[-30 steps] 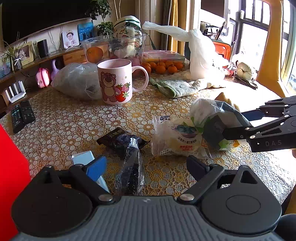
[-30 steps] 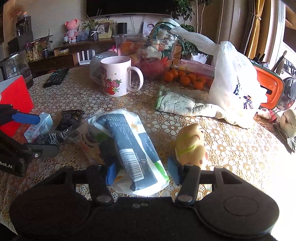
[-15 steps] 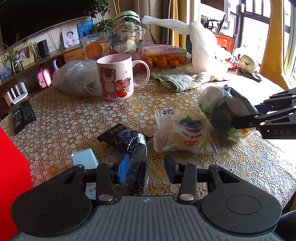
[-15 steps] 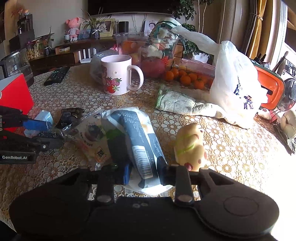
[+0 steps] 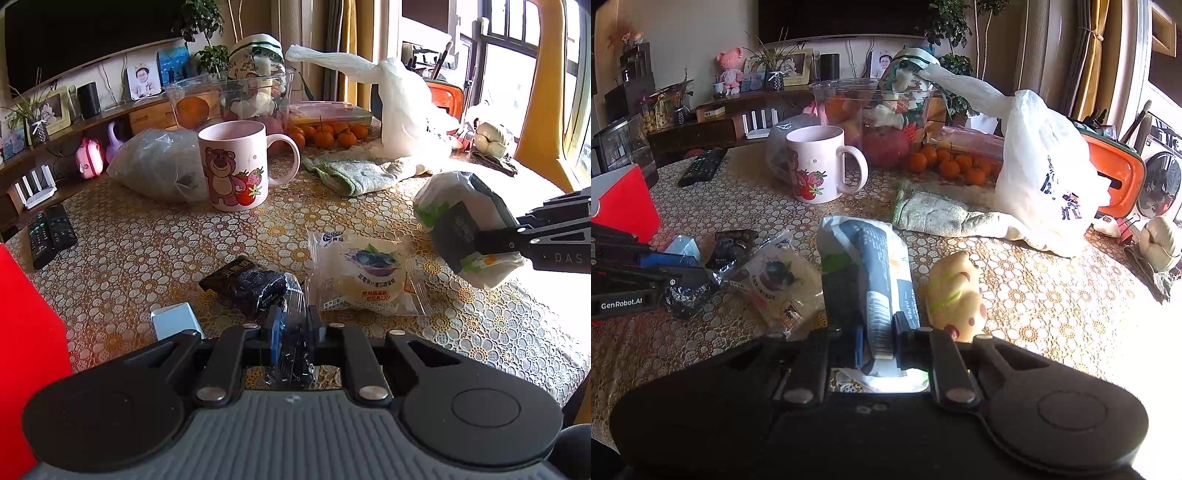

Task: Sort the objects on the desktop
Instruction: 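Grasp the tissue pack with the right tool while the left grasps the clear snack bag, then carry the tissue pack with the right tool while the left carries the snack bag to the box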

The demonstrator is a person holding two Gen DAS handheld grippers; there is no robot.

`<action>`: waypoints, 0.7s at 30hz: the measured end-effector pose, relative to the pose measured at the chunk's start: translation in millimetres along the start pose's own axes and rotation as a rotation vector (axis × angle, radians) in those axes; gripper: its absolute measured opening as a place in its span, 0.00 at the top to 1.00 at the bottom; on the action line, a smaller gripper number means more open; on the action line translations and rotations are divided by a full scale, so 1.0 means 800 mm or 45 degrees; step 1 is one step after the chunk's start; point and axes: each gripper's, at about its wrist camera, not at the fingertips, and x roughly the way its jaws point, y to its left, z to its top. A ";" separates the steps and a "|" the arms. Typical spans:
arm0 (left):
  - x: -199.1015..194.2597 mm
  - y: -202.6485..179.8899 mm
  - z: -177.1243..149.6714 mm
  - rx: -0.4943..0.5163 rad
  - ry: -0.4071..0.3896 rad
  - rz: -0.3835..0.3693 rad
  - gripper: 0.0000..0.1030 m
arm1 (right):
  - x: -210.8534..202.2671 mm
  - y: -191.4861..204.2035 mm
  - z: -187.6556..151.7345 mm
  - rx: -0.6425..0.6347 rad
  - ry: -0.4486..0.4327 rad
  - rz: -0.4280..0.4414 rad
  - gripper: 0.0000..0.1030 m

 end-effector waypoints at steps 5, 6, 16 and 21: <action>-0.017 -0.001 0.000 -0.024 -0.019 -0.028 0.88 | -0.014 -0.003 -0.003 0.077 0.009 0.055 0.87; -0.021 -0.001 0.000 -0.027 -0.023 -0.032 0.88 | -0.018 -0.003 -0.005 0.086 0.011 0.062 0.87; -0.069 -0.002 -0.007 -0.056 -0.068 -0.056 0.88 | -0.061 0.020 -0.007 0.089 -0.010 0.119 0.87; -0.102 0.001 -0.015 -0.060 -0.095 -0.059 0.88 | -0.082 0.035 -0.004 0.122 -0.007 0.185 0.86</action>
